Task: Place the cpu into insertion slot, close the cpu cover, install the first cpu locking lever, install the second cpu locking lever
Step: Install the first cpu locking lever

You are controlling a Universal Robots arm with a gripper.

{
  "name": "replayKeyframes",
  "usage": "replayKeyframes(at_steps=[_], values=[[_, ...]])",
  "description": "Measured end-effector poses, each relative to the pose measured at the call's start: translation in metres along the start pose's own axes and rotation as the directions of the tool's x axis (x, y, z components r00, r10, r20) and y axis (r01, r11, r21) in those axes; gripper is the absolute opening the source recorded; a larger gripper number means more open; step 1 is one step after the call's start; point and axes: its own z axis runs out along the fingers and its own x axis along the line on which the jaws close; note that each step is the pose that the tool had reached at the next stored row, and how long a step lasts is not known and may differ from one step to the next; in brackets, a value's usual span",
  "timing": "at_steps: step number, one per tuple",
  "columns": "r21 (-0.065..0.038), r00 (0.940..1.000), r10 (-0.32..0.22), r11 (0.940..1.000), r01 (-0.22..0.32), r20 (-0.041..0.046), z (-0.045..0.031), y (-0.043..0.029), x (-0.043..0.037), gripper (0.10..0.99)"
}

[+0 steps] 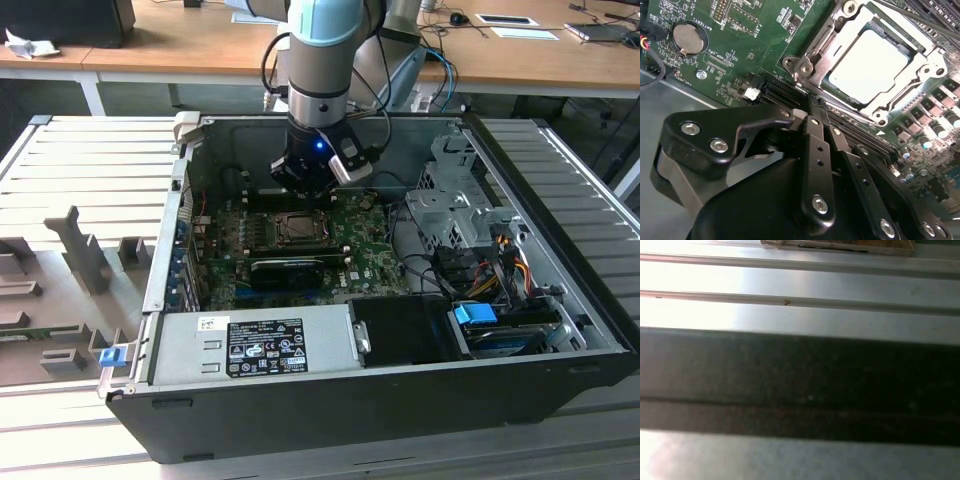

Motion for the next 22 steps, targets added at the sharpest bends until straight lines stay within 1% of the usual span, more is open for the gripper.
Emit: replayKeyframes(at_steps=[4, 16, 22], values=[[0.002, 1.0000, 0.000, 1.0000, 0.000, -0.0001, 0.0008, -0.0001, -0.0001, 0.106], [0.003, 1.0000, 0.001, 1.0000, -0.001, 0.0001, 0.0010, -0.0011, -0.0001, 0.106], [0.002, 1.0000, 0.001, 1.0000, -0.001, 0.0003, -0.0009, -0.0009, -0.0002, 0.106]])
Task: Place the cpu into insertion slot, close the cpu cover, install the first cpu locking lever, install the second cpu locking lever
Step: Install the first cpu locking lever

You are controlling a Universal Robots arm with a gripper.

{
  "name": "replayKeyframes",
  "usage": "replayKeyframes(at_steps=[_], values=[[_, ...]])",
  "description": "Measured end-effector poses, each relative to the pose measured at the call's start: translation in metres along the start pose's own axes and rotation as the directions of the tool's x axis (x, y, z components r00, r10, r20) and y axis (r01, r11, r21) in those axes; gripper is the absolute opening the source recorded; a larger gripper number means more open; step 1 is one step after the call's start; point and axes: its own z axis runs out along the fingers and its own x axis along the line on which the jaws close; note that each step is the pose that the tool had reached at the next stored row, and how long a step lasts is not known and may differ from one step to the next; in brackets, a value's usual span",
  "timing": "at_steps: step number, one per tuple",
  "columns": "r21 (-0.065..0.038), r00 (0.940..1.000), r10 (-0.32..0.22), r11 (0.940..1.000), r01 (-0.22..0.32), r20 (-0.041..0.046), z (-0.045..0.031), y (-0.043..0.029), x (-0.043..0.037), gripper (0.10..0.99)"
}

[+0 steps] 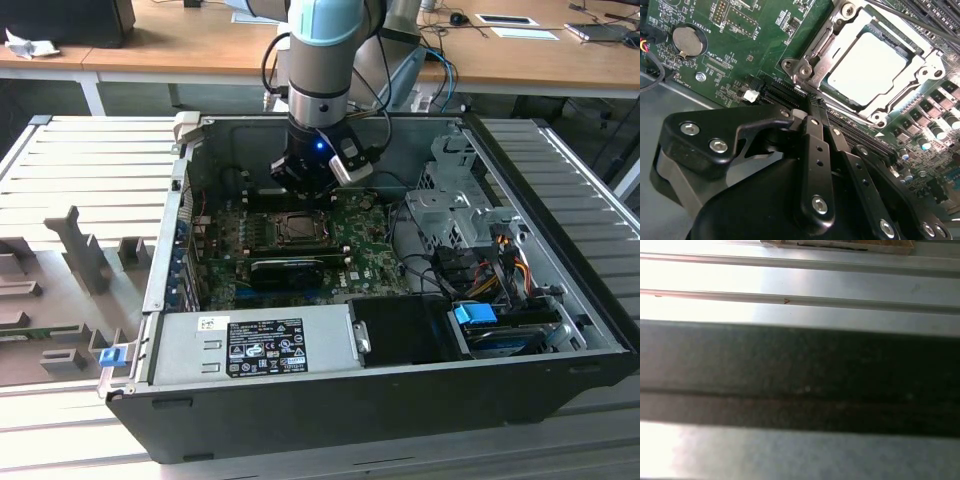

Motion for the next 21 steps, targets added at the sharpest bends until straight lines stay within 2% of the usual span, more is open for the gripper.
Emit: replayKeyframes(at_steps=[14, 16, 18, 21], values=[[0.001, 1.0000, 0.006, 1.0000, -0.006, 0.0001, 0.0042, -0.0017, 0.0001, 0.106], [-0.003, 1.0000, 0.006, 1.0000, -0.006, 0.0006, 0.0044, -0.0016, 0.0000, 0.106], [-0.003, 1.0000, 0.006, 1.0000, -0.006, 0.0010, 0.0030, -0.0014, -0.0001, 0.106], [-0.001, 1.0000, 0.006, 1.0000, -0.006, 0.0005, -0.0063, -0.0005, -0.0001, 0.106]])
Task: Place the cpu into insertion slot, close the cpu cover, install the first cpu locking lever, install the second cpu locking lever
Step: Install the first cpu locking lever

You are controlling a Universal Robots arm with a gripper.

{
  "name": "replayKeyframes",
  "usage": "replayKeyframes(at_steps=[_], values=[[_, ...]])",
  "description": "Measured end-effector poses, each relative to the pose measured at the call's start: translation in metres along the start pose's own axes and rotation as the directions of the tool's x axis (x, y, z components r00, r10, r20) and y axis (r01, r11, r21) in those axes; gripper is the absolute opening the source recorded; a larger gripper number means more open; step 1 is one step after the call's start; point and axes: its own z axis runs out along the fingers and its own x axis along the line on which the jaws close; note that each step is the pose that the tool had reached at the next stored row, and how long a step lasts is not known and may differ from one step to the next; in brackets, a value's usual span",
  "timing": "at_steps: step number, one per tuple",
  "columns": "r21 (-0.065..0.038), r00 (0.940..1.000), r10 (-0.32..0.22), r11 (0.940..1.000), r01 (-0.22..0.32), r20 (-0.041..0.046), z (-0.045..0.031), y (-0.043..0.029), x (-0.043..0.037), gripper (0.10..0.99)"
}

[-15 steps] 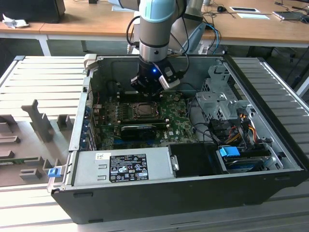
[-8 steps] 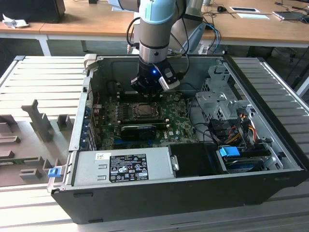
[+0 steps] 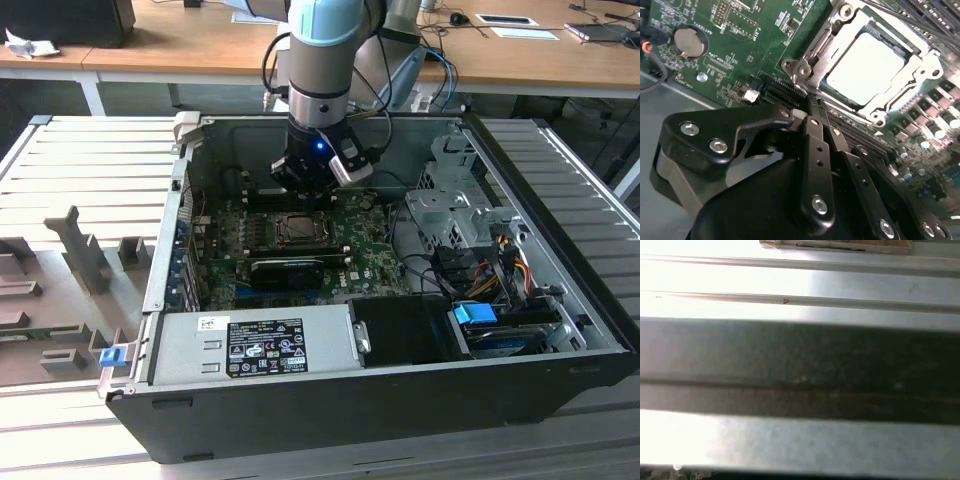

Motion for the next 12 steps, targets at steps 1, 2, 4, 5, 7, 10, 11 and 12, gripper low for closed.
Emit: replayKeyframes(at_steps=[1, 2, 4, 5, 7, 10, 11, 12], values=[[0.004, 1.0000, 0.000, 1.0000, 0.000, -0.0002, -0.0054, 0.0005, -0.0001, 0.106], [0.005, 1.0000, 0.000, 1.0000, 0.000, -0.0003, -0.0058, 0.0006, -0.0001, 0.106], [0.005, 1.0000, 0.000, 1.0000, 0.000, -0.0001, -0.0060, -0.0014, 0.0001, 0.106], [0.005, 1.0000, 0.000, 1.0000, 0.000, -0.0003, -0.0062, -0.0028, 0.0001, 0.106], [0.006, 1.0000, 0.000, 1.0000, 0.000, -0.0002, -0.0064, -0.0051, 0.0002, 0.106], [0.007, 1.0000, 0.000, 1.0000, 0.000, -0.0003, -0.0066, -0.0073, 0.0003, 0.106], [0.007, 1.0000, 0.000, 1.0000, 0.000, -0.0004, -0.0067, -0.0081, 0.0004, 0.106], [0.007, 1.0000, 0.000, 1.0000, 0.000, -0.0004, -0.0067, -0.0086, 0.0004, 0.106]])
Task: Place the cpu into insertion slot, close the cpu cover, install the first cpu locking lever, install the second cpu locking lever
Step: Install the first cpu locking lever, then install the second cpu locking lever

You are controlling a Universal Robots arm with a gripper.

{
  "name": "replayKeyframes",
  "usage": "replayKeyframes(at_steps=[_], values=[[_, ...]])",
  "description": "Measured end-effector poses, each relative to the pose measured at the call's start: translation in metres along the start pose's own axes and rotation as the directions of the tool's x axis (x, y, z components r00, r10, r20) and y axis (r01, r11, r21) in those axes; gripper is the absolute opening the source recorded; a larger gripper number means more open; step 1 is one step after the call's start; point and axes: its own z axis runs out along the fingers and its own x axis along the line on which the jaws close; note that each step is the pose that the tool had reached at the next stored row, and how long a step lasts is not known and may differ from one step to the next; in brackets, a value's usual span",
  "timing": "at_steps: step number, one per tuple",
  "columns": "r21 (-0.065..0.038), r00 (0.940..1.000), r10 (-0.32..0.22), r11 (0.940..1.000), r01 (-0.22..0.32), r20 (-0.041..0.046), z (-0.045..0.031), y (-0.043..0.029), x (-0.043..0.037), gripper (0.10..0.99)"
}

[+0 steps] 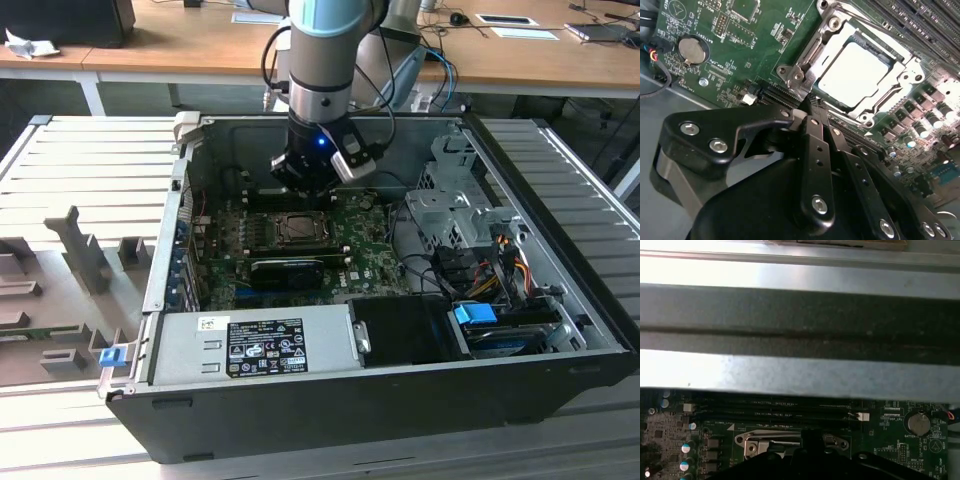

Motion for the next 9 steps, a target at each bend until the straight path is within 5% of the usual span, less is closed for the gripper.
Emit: replayKeyframes(at_steps=[9], values=[[0.000, 1.0000, 0.000, 1.0000, 0.000, 0.0001, -0.0003, -0.0044, 0.0002, 0.106]])
